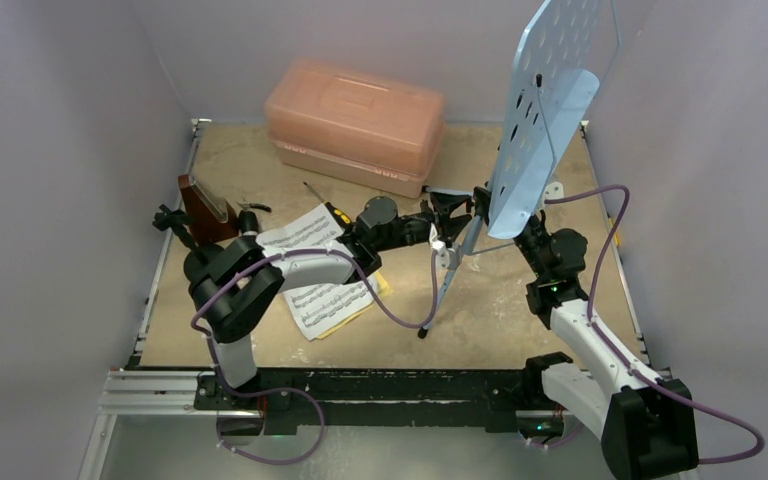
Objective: Pack up the instrument practice props
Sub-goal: Unscrew the knob on the music stand.
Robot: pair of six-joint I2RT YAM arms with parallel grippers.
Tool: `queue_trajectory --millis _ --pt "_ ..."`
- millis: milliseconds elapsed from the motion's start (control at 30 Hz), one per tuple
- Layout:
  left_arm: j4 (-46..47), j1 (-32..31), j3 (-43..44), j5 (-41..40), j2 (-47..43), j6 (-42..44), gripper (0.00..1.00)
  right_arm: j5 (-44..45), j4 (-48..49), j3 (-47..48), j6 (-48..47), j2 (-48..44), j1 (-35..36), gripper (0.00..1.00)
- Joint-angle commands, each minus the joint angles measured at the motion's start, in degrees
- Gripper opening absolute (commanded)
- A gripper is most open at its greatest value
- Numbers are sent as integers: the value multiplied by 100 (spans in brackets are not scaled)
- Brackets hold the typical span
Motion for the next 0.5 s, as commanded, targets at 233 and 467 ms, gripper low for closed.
queue_trajectory --millis 233,467 --pt "-202 -48 387 -46 149 192 33 -346 -79 193 747 -123 81 6" --pt "-988 -41 562 168 85 -57 17 -342 -94 193 738 -148 80 6"
